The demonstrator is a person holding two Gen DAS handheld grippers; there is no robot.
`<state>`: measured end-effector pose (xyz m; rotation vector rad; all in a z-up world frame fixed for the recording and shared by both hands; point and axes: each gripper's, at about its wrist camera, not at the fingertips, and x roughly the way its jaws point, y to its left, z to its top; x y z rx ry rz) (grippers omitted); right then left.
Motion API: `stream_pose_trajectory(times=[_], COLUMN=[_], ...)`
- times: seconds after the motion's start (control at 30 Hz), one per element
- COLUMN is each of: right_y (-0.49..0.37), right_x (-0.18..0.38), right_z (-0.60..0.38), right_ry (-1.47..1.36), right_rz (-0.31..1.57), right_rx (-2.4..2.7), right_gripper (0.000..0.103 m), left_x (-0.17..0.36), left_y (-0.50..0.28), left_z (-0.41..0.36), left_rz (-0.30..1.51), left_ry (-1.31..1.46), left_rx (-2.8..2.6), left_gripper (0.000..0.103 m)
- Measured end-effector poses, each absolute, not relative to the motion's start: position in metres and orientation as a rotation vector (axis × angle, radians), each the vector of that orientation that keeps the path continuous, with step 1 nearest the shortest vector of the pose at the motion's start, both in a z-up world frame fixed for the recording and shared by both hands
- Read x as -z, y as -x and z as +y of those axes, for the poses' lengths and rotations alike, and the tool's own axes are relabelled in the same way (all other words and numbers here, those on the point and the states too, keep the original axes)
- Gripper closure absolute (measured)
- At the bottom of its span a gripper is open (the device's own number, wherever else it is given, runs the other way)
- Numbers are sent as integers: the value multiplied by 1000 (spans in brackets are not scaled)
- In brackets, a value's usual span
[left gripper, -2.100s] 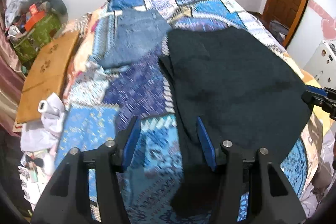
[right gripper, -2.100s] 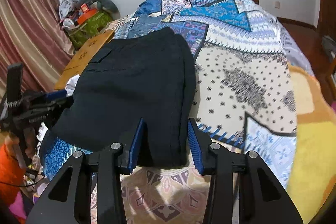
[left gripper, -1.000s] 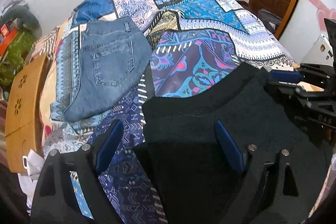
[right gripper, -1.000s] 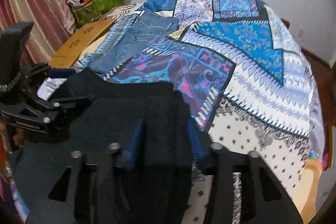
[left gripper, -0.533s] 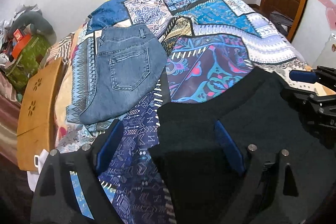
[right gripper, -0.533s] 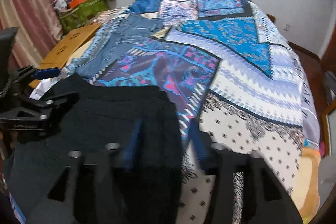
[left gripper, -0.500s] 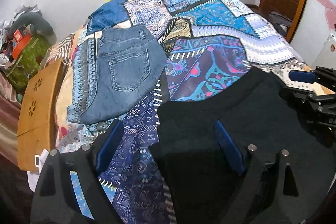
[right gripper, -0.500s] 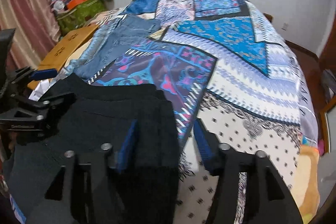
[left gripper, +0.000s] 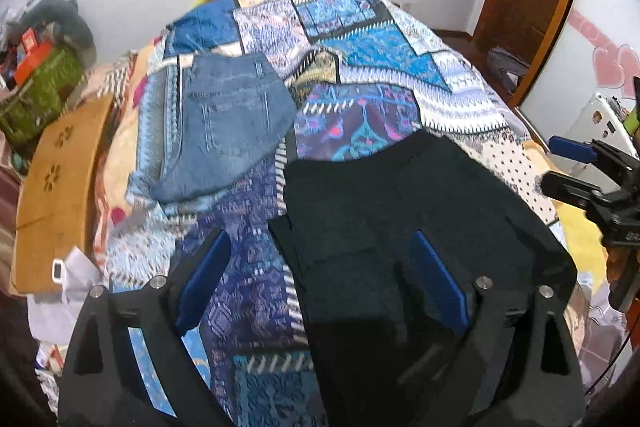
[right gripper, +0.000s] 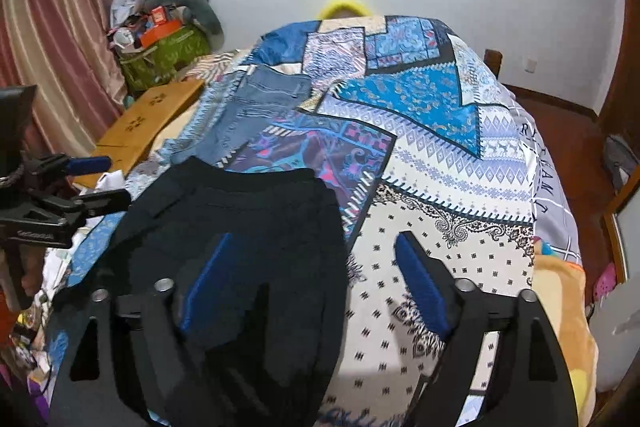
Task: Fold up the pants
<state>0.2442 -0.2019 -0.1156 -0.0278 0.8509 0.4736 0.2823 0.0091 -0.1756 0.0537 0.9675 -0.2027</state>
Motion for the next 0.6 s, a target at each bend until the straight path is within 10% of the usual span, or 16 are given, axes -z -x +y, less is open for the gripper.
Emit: stream_pose_trajectory(times=[0.6], right_y=[-259], right_x=[199], right_z=[-217], right_ry=[-190], right_rz=[1135], right_rx=[-572], right_gripper=[13], left_x=[237], left_y=[-308], left_z=[10], left_rz=[1216], left_ry=[37], left_rx=[331], left_gripper=[4])
